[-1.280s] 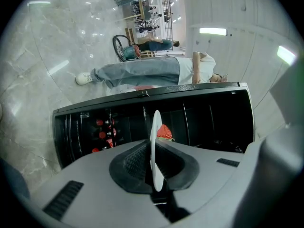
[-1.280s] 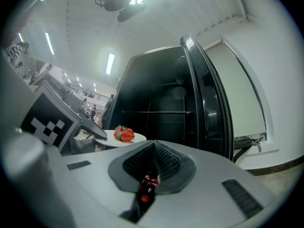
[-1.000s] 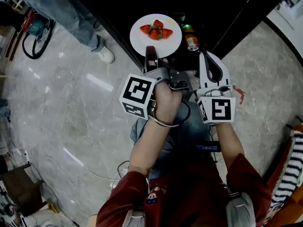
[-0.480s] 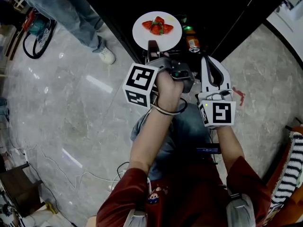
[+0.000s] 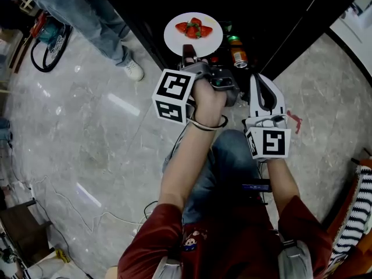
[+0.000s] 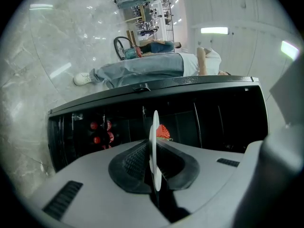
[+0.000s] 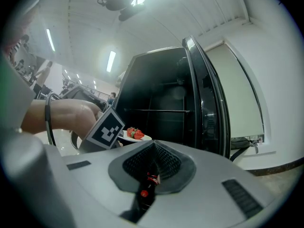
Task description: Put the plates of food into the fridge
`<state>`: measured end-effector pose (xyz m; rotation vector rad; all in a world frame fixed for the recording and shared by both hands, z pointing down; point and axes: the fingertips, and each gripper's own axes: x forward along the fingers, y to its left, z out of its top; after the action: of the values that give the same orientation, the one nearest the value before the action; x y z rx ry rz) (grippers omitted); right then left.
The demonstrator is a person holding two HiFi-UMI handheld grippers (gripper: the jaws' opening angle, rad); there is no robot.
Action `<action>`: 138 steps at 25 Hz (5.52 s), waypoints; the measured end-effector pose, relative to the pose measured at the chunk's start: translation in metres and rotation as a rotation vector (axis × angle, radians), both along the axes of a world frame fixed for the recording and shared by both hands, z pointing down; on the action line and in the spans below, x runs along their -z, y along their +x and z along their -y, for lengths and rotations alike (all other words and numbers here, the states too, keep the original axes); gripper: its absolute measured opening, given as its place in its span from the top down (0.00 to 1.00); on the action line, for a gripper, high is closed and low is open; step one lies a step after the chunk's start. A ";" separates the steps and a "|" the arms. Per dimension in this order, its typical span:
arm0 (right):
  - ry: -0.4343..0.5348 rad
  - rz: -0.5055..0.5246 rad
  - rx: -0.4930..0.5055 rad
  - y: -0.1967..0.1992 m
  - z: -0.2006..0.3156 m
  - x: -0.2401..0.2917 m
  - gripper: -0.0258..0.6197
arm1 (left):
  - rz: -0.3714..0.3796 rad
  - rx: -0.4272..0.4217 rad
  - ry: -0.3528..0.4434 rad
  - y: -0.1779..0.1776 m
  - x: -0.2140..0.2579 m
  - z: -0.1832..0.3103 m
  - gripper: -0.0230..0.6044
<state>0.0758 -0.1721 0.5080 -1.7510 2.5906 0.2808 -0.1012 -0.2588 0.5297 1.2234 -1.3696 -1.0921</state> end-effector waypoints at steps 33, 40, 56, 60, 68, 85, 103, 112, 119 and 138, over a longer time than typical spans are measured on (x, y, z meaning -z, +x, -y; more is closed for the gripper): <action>0.007 0.007 0.001 -0.001 0.002 0.000 0.96 | -0.022 0.003 0.082 0.008 -0.003 0.034 0.92; 0.000 0.009 0.006 -0.001 0.004 -0.002 0.95 | -0.027 0.002 0.069 0.009 -0.001 0.037 0.92; -0.006 0.005 0.024 -0.006 0.004 -0.008 0.96 | 0.018 -0.014 0.134 0.009 0.008 0.040 0.80; -0.008 0.005 0.025 -0.007 0.002 -0.009 0.96 | 0.019 -0.018 0.134 0.009 0.009 0.038 0.76; -0.004 0.004 0.029 -0.008 0.000 -0.009 0.96 | 0.032 -0.009 0.140 0.006 0.008 0.036 0.73; 0.007 0.023 0.050 -0.009 -0.001 -0.005 0.95 | 0.020 0.003 0.138 0.007 0.002 -0.001 0.70; 0.007 0.030 0.048 -0.004 -0.004 -0.005 0.95 | 0.010 0.012 0.157 0.010 -0.003 -0.044 0.71; 0.014 0.025 0.056 -0.008 -0.004 -0.003 0.96 | -0.005 0.011 0.165 0.007 -0.013 -0.052 0.95; 0.024 0.014 0.068 -0.013 -0.002 -0.001 0.95 | 0.080 0.012 0.236 -0.002 0.001 -0.053 0.95; 0.031 0.022 0.104 -0.033 0.006 0.011 0.96 | 0.816 -0.071 0.288 -0.002 0.038 -0.052 0.95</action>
<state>0.0423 -0.1785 0.4973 -1.5945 2.6356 0.2960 -0.1032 -0.2070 0.4917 2.0533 -1.7720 -0.7713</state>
